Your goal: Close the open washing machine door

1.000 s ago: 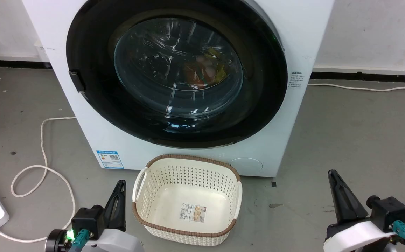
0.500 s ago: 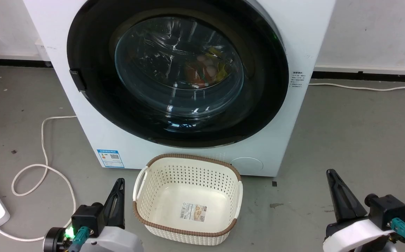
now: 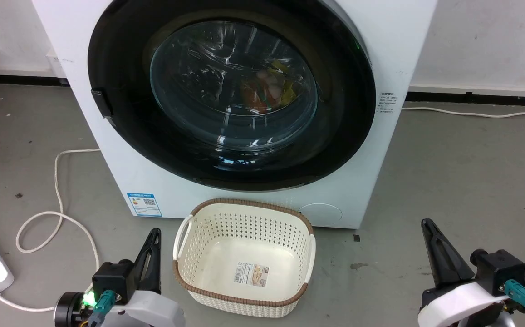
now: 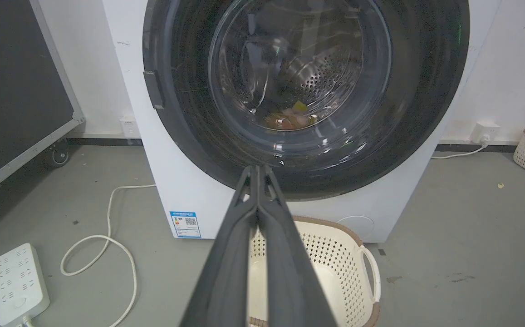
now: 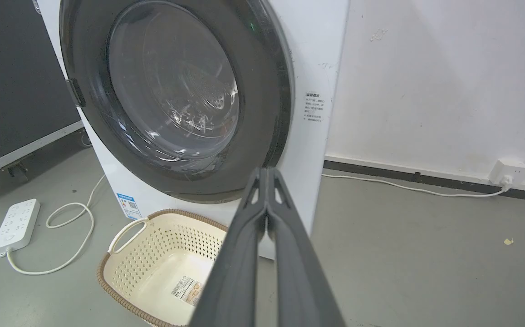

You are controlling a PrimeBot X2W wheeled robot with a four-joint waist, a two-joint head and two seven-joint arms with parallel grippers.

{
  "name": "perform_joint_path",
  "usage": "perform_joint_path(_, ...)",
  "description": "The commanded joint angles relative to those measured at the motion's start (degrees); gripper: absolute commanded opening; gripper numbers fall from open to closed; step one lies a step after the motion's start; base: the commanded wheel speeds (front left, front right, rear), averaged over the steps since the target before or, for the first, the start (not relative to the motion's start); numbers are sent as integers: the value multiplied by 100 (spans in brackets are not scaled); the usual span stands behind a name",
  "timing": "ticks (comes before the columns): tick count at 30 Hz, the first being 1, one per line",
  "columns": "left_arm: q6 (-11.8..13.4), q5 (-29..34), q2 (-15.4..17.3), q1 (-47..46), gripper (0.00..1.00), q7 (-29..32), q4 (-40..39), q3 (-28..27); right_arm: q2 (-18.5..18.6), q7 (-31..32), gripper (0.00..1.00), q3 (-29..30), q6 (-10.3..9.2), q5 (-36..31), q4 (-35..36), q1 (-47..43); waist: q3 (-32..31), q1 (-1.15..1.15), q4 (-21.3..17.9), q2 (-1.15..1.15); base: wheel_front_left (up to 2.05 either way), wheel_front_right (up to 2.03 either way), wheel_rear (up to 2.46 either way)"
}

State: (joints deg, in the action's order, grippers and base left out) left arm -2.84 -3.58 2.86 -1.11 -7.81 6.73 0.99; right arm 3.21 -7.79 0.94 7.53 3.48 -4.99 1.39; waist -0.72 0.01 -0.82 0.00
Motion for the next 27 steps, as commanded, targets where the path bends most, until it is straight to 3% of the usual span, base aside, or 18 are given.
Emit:
perform_joint_path(1, 45, 41, 1, 55, 0, 36, -45, -15, -16, 31, 0, -10, -2, -49, 54, -67, 1, 0, 2, 0, 0, 0, 0)
perform_joint_path(27, 143, 170, 1, 78, 0, 341, -302, -50, -23, 337, 0, -45, -3, -171, 236, -97, 30, -1, 35, 0, 0, 0, 0)
